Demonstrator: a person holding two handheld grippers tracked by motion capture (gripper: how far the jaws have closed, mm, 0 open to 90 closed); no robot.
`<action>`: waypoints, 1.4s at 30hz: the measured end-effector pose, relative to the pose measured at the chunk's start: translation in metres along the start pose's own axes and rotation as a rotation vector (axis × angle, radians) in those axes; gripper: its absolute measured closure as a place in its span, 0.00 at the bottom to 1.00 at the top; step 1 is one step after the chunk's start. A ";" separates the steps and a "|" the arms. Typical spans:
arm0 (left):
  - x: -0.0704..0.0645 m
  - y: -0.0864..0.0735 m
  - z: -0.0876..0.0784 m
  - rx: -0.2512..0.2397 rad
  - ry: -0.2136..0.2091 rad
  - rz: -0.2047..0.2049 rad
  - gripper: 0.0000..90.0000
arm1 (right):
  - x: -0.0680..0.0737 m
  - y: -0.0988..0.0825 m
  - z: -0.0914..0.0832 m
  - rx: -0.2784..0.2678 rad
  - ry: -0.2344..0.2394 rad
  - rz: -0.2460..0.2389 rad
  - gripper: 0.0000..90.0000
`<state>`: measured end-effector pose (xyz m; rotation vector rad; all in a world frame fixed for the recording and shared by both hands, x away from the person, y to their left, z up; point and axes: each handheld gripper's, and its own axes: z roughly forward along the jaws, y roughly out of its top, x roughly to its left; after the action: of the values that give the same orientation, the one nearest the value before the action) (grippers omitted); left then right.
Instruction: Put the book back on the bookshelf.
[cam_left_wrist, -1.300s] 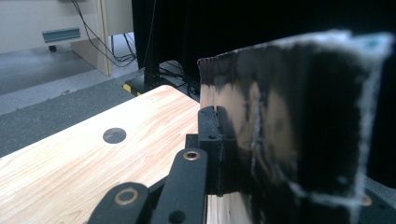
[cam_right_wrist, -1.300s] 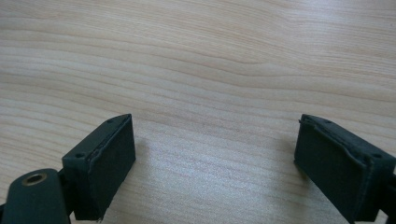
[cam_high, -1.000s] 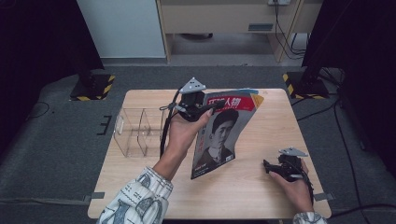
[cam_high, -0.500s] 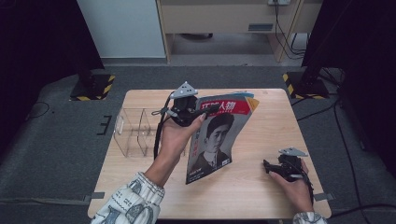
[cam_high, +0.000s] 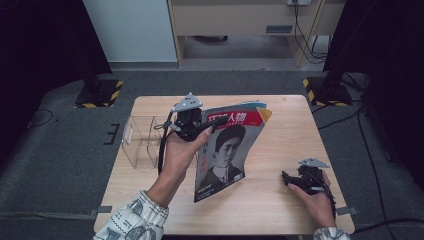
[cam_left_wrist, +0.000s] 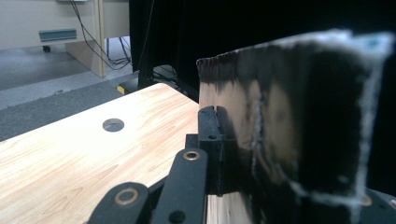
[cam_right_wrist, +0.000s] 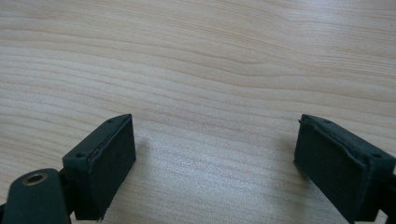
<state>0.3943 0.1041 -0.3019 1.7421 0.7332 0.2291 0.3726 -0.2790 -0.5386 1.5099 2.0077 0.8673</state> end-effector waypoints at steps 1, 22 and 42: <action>0.000 -0.001 -0.002 0.001 -0.001 0.002 0.96 | 0.000 0.000 0.000 0.001 0.000 0.002 0.14; 0.000 -0.011 -0.027 -0.012 -0.007 -0.004 0.96 | 0.000 0.000 0.000 0.002 -0.001 0.005 0.14; 0.010 -0.024 -0.063 -0.043 0.009 -0.028 0.96 | 0.000 0.000 0.000 0.002 -0.001 0.004 0.14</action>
<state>0.3615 0.1637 -0.3070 1.6895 0.7536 0.2319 0.3724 -0.2787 -0.5385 1.5163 2.0062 0.8663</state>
